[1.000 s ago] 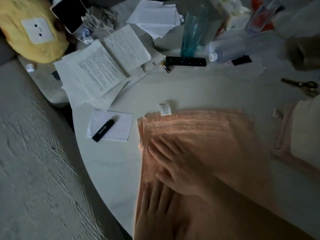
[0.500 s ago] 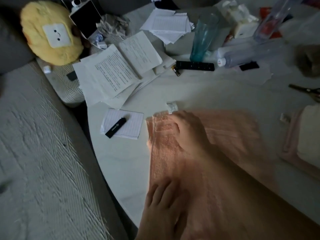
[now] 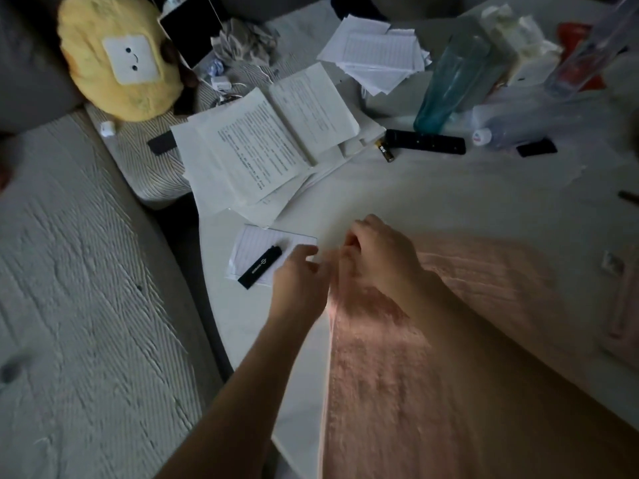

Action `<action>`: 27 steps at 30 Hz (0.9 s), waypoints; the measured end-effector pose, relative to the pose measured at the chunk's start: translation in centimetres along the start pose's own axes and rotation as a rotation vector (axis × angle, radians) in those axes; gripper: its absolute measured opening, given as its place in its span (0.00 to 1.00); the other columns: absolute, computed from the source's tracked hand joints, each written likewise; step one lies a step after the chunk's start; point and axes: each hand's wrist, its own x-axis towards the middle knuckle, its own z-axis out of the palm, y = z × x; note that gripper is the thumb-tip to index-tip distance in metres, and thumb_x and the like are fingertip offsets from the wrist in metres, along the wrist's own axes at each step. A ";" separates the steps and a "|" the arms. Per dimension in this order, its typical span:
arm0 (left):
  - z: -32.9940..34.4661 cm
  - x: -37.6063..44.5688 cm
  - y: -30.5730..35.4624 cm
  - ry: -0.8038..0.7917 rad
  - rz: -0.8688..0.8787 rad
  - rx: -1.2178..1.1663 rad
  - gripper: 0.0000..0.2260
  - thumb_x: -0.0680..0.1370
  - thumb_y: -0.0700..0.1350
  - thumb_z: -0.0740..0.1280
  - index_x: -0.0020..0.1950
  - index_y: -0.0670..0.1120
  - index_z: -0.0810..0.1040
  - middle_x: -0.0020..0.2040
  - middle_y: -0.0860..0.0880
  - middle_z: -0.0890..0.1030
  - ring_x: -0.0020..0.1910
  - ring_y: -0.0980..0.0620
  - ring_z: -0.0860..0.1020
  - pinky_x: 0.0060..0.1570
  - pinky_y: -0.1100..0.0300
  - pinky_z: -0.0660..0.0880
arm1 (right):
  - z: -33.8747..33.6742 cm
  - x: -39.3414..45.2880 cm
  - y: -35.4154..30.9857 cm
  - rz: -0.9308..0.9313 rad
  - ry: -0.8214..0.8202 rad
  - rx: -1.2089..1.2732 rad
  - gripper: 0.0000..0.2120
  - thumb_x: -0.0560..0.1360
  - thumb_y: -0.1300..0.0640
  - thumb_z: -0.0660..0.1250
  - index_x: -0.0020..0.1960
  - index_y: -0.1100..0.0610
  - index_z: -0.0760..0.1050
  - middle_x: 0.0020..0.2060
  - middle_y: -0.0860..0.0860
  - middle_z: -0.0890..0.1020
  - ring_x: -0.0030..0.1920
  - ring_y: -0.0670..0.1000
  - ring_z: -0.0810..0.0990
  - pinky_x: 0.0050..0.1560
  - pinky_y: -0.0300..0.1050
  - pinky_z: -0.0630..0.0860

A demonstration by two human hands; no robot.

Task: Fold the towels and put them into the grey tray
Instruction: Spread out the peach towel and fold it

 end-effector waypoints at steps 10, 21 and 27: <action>0.8 7.1 3.1 0.086 0.180 -0.062 0.10 0.75 0.36 0.67 0.50 0.50 0.81 0.43 0.57 0.81 0.42 0.64 0.79 0.37 0.78 0.72 | -2.0 -0.7 0.4 -0.039 0.426 0.226 0.05 0.80 0.56 0.63 0.46 0.56 0.71 0.46 0.49 0.74 0.36 0.46 0.74 0.32 0.40 0.76; 1.2 0.9 1.2 0.297 0.531 -0.003 0.12 0.76 0.31 0.64 0.54 0.46 0.78 0.53 0.50 0.77 0.49 0.57 0.76 0.49 0.65 0.76 | 1.5 0.0 0.0 -0.019 0.300 0.474 0.07 0.76 0.60 0.65 0.53 0.57 0.79 0.51 0.52 0.81 0.50 0.52 0.80 0.50 0.45 0.77; 6.5 -8.1 -3.5 -0.090 0.676 0.418 0.29 0.77 0.44 0.69 0.76 0.39 0.66 0.77 0.41 0.65 0.78 0.41 0.62 0.71 0.40 0.65 | 2.7 -7.4 6.2 -0.216 0.180 0.145 0.23 0.81 0.60 0.59 0.76 0.57 0.64 0.76 0.53 0.65 0.77 0.51 0.59 0.76 0.53 0.58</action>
